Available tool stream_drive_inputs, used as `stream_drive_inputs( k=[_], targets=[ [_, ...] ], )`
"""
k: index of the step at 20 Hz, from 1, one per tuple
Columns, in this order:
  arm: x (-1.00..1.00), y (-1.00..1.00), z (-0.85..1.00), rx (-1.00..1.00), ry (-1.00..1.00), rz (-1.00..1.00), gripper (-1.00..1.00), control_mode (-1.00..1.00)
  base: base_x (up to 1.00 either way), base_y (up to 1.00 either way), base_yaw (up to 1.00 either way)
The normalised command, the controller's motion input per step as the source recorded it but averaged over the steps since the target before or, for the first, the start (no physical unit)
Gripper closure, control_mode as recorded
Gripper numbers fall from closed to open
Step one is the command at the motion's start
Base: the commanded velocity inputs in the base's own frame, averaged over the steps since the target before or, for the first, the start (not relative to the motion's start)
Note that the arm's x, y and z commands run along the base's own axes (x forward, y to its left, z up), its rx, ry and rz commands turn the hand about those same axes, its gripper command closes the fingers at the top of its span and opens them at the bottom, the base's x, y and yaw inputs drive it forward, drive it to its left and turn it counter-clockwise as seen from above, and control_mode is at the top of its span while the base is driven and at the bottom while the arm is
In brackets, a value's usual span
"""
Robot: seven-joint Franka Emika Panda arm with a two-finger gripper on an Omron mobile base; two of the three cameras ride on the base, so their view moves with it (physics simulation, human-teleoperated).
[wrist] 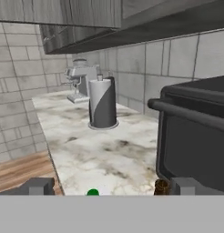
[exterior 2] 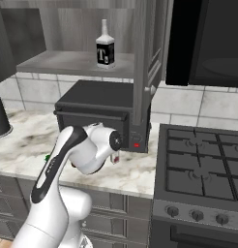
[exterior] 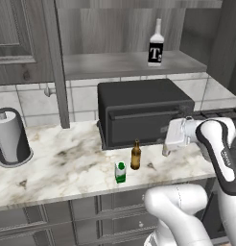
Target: Sort all alcoholic drinks to one cabinet, and non-alcoholic drinks to the other.
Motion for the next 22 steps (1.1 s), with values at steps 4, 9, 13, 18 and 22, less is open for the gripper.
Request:
stream_drive_inputs(
  k=[4,9,13,18,22],
  targets=[
    [0.00,0.09,-0.22,0.02,0.10,0.05,-1.00,-1.00,0.00,0.00,0.00],
    [0.00,0.08,-0.21,0.02,0.08,0.05,-1.00,-1.00,0.00,0.00,0.00],
    [0.00,0.06,-0.24,0.02,0.07,0.04,-1.00,-1.00,0.00,0.00,0.00],
    [0.00,0.02,-0.22,0.02,0.03,0.04,-1.00,-1.00,0.00,0.00,0.00],
    [0.03,0.05,-0.22,0.02,0.01,0.04,-1.00,-1.00,0.00,0.00,0.00]
  ],
)
